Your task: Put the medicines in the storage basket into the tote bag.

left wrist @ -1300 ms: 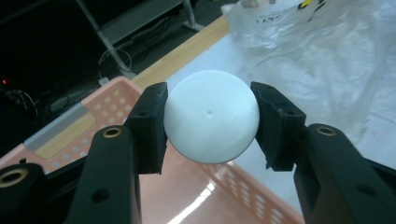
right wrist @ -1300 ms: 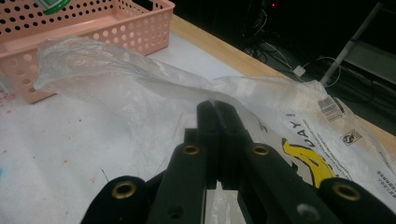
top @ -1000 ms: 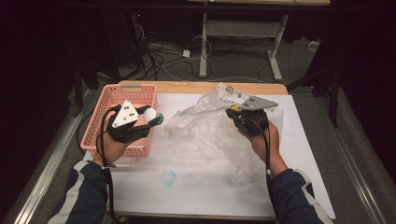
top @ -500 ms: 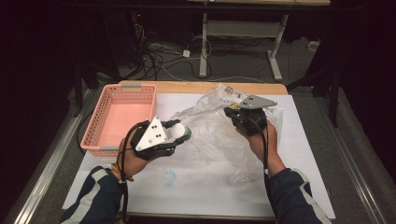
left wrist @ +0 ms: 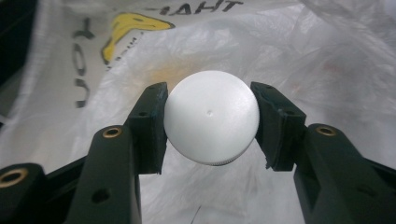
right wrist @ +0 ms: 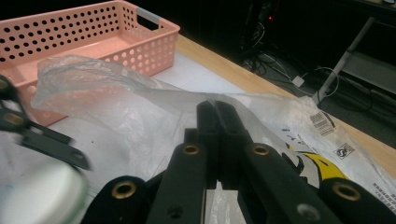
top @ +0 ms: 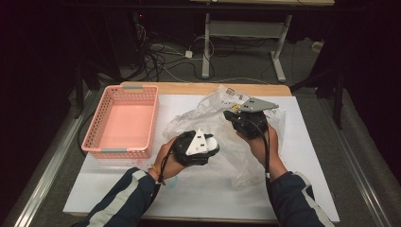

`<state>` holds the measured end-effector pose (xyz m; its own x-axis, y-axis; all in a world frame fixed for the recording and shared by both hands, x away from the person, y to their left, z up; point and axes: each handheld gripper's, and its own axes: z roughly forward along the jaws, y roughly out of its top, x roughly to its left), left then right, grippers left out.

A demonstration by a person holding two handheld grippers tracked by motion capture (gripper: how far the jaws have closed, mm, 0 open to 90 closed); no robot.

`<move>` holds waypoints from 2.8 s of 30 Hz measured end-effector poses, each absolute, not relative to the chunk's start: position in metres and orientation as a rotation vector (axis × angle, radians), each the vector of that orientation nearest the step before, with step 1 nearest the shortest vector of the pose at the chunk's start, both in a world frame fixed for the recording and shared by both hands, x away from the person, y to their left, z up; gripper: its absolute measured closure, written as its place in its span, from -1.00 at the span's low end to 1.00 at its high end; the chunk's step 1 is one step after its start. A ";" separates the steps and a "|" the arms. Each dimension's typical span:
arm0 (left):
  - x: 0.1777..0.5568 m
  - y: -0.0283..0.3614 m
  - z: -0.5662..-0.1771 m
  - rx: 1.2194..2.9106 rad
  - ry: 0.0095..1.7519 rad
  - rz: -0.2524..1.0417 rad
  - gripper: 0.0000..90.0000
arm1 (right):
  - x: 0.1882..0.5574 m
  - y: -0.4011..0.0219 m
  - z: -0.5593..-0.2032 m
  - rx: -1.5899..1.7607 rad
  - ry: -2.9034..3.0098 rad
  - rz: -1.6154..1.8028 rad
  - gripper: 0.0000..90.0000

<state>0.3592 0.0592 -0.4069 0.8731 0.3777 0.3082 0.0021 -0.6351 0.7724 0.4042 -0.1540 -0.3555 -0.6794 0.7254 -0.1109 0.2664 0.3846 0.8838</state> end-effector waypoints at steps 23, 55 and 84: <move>0.416 0.004 -0.459 2.244 0.444 0.573 -0.13 | 0.408 -0.158 -0.362 0.871 2.178 1.250 1.00; 0.340 0.138 -0.388 2.037 0.490 0.831 -0.56 | 0.402 -0.163 -0.365 0.859 2.223 1.222 1.00; 0.364 0.140 -0.411 2.192 0.600 0.694 0.78 | 0.390 -0.185 -0.368 0.835 2.267 1.234 0.94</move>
<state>0.3644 0.1401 -0.4111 0.7433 0.6033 0.2891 0.1987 -0.6117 0.7657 0.3901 -0.1851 -0.3678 -0.7285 0.6803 -0.0801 0.3021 0.4240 0.8538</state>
